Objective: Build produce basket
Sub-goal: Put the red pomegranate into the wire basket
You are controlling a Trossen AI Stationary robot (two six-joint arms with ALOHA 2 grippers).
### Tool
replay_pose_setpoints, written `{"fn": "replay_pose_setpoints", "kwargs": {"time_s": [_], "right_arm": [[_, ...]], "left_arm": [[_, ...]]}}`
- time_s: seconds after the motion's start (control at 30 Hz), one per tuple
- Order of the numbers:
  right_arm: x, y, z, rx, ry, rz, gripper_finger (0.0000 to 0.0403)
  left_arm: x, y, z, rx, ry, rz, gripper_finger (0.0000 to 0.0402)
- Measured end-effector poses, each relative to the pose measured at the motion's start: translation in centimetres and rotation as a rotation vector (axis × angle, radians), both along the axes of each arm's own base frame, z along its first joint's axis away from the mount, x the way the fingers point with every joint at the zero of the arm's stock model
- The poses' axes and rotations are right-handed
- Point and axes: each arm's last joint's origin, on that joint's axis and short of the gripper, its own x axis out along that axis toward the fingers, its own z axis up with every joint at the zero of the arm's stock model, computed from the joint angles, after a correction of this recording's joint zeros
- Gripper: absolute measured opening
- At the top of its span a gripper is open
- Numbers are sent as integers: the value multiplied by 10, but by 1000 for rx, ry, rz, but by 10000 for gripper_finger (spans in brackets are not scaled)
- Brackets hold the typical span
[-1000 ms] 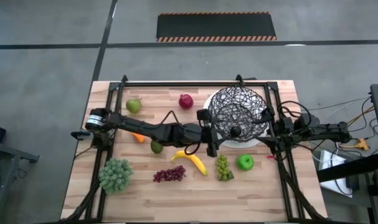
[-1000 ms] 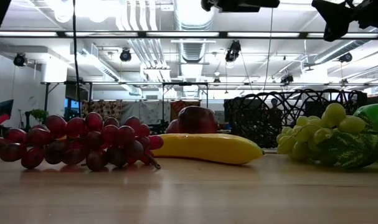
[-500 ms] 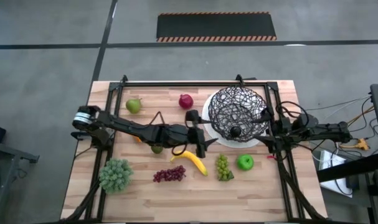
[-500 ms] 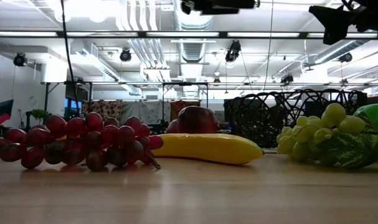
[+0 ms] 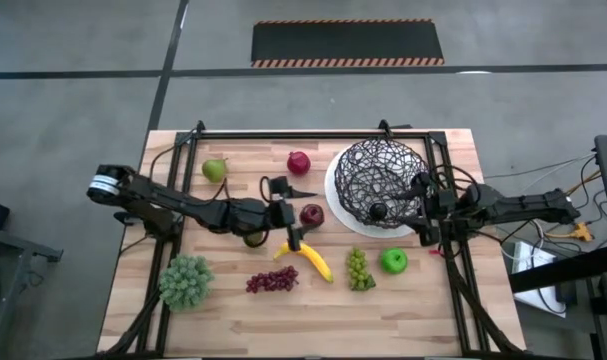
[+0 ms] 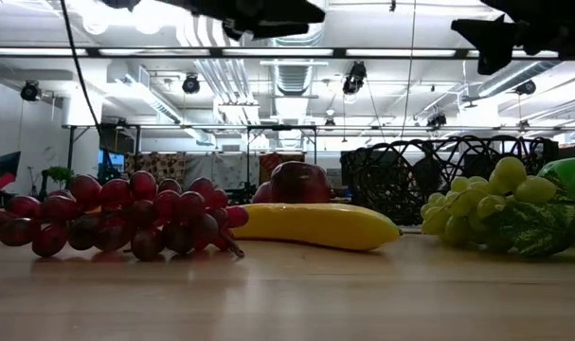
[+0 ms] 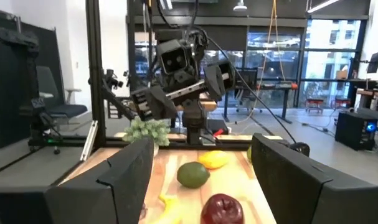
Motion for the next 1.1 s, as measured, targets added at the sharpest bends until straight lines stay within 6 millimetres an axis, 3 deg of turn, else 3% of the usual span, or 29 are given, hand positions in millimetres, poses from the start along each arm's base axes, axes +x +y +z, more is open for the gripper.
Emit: {"fn": "replay_pose_setpoints", "kwargs": {"time_s": [0.37, 0.77, 1.1], "right_arm": [[33, 2, -16, 25, 137, -17, 235], [47, 3, -12, 16, 182, -17, 235], [63, 4, 2, -10, 169, -18, 235]], "left_arm": [[-28, 5, -9, -10, -48, 0, 305], [-30, 5, -15, -2, -26, 0, 305], [-34, 7, -10, 30, -33, 4, 305]]}}
